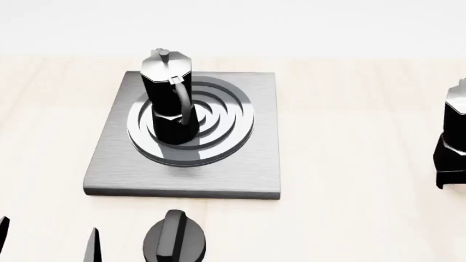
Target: Put both moka pots on the stove.
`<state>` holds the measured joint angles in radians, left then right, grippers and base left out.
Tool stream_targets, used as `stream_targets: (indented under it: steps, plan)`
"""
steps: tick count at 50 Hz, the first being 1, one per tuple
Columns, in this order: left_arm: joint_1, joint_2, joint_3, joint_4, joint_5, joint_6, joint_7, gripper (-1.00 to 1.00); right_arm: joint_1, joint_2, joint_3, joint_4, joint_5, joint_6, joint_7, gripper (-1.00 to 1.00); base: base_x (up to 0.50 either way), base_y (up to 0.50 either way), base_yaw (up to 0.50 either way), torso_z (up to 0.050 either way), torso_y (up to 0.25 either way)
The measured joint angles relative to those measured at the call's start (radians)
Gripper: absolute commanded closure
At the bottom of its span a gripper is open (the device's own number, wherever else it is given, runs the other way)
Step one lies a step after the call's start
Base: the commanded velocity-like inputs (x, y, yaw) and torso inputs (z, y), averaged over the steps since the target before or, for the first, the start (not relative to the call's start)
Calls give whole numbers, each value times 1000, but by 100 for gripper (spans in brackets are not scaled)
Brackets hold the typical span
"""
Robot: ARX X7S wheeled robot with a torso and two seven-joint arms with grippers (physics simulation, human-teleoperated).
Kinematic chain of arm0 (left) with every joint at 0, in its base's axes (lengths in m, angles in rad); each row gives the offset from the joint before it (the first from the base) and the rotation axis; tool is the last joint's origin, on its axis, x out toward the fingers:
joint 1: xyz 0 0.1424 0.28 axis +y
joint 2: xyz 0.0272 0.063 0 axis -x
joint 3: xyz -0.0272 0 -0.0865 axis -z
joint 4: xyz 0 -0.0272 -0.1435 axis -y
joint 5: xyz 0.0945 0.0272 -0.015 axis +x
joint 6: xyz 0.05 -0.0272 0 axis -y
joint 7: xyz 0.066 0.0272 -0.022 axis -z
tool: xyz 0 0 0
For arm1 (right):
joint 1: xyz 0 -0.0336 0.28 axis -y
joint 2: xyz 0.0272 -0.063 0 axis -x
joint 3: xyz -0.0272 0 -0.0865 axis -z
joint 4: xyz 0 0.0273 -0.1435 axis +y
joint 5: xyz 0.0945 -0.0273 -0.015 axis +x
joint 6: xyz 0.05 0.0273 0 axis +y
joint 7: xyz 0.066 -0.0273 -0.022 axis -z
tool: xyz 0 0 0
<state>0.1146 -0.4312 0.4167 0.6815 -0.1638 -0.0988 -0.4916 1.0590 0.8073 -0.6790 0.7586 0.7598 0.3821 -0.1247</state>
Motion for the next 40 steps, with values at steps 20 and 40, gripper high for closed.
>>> stream_targets:
  steps: [20, 40]
  plan:
    - [-3, -3, 2, 1, -3, 0, -5, -100, -8, 5, 24, -245, 34, -6, 60, 100, 0, 0, 0, 0, 1]
    - [-3, -10, -5, -20, -10, 24, -5, -100, 59, -162, -15, -124, -17, -93, -22, 100, 0, 0, 0, 0, 1]
